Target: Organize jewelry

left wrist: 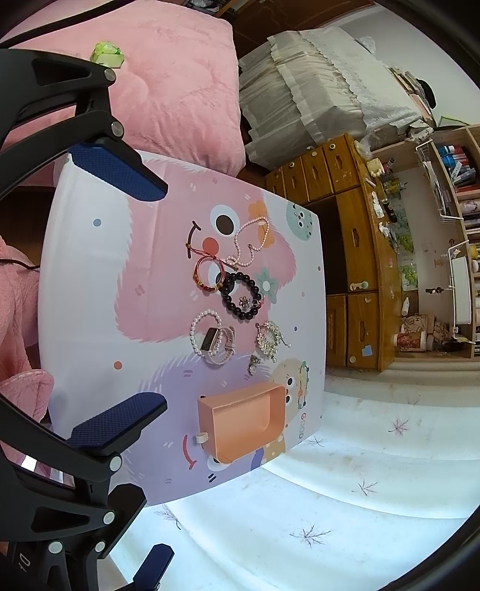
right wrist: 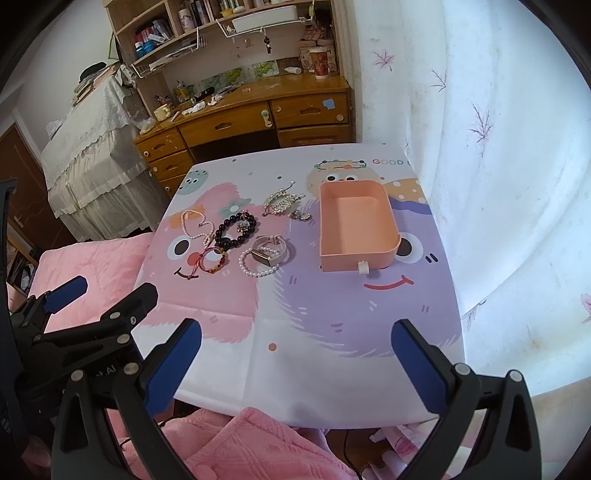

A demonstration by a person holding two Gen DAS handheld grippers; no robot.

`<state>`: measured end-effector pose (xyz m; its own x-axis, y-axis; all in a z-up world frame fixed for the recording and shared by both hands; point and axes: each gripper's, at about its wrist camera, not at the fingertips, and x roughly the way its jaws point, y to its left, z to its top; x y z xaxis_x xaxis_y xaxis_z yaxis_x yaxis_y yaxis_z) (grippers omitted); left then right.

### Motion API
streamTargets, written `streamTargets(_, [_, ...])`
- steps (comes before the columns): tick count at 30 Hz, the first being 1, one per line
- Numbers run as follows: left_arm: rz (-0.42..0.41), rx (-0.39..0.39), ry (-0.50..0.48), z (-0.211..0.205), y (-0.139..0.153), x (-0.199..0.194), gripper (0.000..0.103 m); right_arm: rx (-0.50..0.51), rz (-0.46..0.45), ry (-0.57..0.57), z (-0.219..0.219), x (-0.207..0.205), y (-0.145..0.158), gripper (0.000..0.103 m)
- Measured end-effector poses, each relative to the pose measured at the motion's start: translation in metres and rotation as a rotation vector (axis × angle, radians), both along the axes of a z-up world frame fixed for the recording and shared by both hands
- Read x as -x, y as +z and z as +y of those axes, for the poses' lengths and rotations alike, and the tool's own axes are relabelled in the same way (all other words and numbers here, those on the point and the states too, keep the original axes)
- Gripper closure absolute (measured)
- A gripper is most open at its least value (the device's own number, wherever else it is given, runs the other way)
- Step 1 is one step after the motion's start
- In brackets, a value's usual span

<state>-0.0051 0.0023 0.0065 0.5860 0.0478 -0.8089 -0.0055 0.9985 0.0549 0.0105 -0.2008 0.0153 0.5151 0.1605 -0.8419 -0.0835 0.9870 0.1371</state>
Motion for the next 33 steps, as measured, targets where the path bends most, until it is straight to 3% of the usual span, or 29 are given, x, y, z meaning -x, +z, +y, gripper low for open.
streamTargets(33, [-0.002,0.016,-0.007,0.0002,0.0040,0.0000,0.001,0.029,-0.037,-0.004,0.0019,0.0046,0.0041,0.000])
